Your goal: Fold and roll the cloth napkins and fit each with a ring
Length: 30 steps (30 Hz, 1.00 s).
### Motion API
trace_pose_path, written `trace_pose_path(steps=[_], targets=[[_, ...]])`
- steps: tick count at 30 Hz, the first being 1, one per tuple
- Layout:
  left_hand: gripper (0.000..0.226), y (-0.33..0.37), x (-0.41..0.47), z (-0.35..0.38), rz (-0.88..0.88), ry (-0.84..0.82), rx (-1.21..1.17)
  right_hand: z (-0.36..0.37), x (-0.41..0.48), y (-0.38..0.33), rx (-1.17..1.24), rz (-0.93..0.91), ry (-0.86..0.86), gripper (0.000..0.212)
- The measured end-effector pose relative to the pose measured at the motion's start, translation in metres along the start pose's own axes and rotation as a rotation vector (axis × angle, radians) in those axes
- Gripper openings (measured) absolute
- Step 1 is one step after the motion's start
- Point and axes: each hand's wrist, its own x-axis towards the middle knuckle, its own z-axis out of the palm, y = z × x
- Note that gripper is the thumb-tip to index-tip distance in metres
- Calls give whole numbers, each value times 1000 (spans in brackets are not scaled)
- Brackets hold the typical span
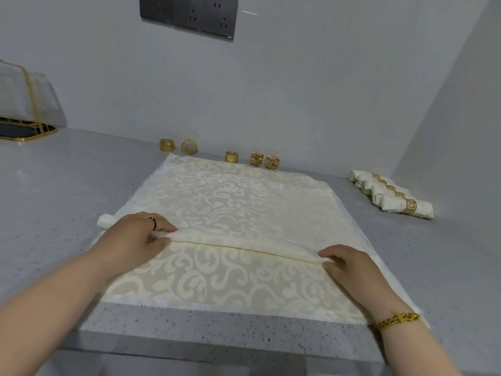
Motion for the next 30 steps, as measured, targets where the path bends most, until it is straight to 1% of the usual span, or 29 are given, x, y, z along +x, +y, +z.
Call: trace_pose_path(steps=[2, 4, 6, 8, 9, 12, 15, 16, 18, 20, 21, 22, 24, 25, 27, 29, 30], targets=[[18, 3, 0, -1, 29, 34, 81, 0, 1, -3, -55, -18, 23, 21], [18, 4, -2, -3, 54, 57, 99, -4, -1, -4, -57, -28, 52, 22], [21, 4, -7, -5, 25, 57, 35, -9, -6, -3, -15, -24, 57, 22], [29, 4, -11, -8, -48, 44, -90, -13, -12, -4, 40, -9, 21, 22], [29, 4, -12, -8, -77, 29, -126, -14, -13, -3, 53, -3, -4, 22], [13, 3, -9, -5, -112, -9, -63, -11, -13, 2, 43, 21, -32, 22], [11, 5, -9, -3, -127, -16, -15, -6, -9, 1, 30, 42, 26, 11], [12, 5, -9, -4, -125, -20, -5, -3, -8, 1, 22, 42, 52, 14], [13, 6, -10, -4, -112, -3, 9, 2, -6, 1, 17, 34, 96, 27], [12, 6, -11, -4, -83, 44, 59, 4, -6, 2, 7, 12, 109, 34], [12, 6, -11, -4, -60, 60, 98, 4, -6, 4, 7, -2, 100, 32], [13, 4, -11, -3, -34, 68, 123, 3, -7, 5, 15, -12, 76, 27], [15, 0, -12, -3, 28, 82, 129, -4, -10, 5, 8, -28, -6, 7], [13, -3, -12, -3, 58, 87, 119, -7, -12, 6, -13, -43, -46, 5], [5, -7, -13, -4, 93, 50, 84, -12, -14, 9, -73, -69, -89, 17], [9, -8, -13, -5, 62, -31, -2, -14, -12, 10, -131, -79, -67, 20], [15, -8, -13, -5, 34, -57, -50, -14, -10, 10, -135, -70, -52, 20]])
